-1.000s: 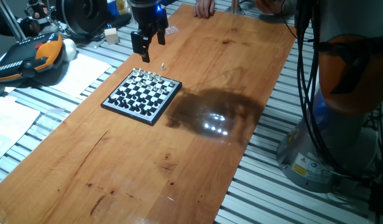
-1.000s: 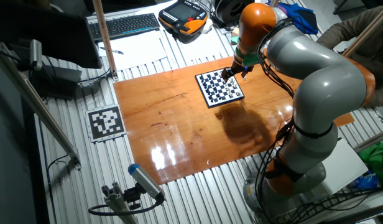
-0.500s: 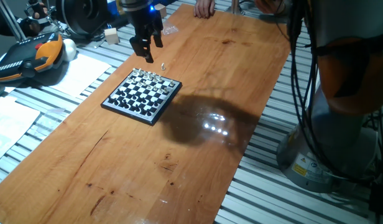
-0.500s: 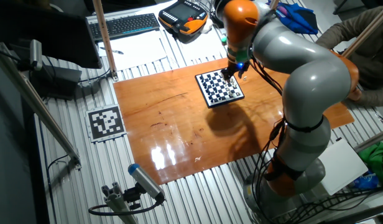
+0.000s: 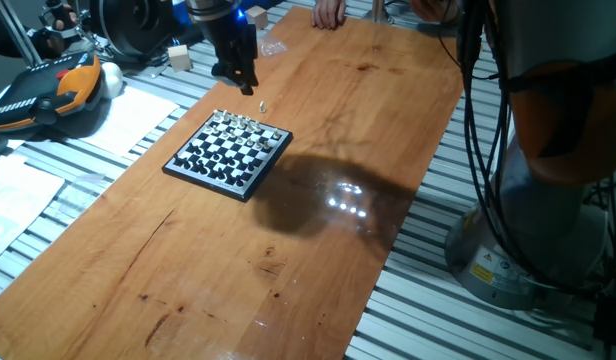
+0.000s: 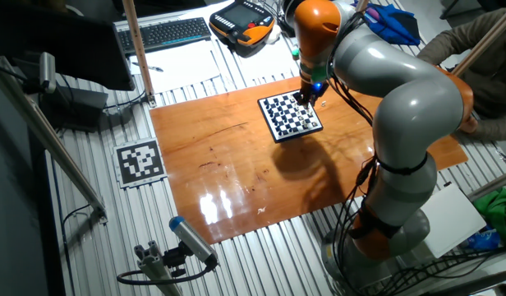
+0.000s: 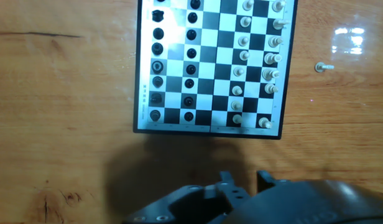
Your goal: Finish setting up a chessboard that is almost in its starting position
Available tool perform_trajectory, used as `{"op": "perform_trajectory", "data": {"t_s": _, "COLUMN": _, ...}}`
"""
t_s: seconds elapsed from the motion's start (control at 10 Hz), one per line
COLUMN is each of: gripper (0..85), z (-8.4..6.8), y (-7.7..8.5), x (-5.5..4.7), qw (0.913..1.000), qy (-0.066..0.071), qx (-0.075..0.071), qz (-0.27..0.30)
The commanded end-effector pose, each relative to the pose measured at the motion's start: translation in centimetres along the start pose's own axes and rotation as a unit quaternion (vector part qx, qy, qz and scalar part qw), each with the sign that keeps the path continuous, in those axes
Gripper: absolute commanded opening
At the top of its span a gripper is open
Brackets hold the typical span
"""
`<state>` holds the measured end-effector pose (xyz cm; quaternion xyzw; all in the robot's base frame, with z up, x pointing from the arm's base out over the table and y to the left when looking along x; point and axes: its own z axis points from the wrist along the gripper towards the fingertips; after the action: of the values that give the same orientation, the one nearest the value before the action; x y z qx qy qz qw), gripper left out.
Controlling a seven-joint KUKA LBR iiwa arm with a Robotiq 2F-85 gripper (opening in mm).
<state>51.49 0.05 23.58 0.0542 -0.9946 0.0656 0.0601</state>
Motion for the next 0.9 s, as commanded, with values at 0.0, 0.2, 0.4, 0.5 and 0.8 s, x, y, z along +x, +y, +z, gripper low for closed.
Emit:
{"op": "perform_trajectory", "data": {"t_s": 0.0, "gripper": 0.0, "z": 0.0, "y": 0.0, "x": 0.0, "qw": 1.0, "qy": 0.0, "qx": 0.0, "qz": 0.0}}
{"op": "perform_trajectory", "data": {"t_s": 0.2, "gripper": 0.0, "z": 0.0, "y": -0.01, "x": 0.01, "qw": 1.0, "qy": 0.001, "qx": -0.001, "qz": -0.007}}
{"op": "perform_trajectory", "data": {"t_s": 0.4, "gripper": 0.0, "z": 0.0, "y": 0.0, "x": 0.0, "qw": 1.0, "qy": 0.002, "qx": 0.0, "qz": -0.007}}
{"op": "perform_trajectory", "data": {"t_s": 0.5, "gripper": 0.0, "z": 0.0, "y": 0.0, "x": 0.0, "qw": 1.0, "qy": 0.002, "qx": 0.0, "qz": -0.008}}
{"op": "perform_trajectory", "data": {"t_s": 0.8, "gripper": 0.0, "z": 0.0, "y": 0.0, "x": 0.0, "qw": 0.9996, "qy": 0.0, "qx": -0.001, "qz": -0.029}}
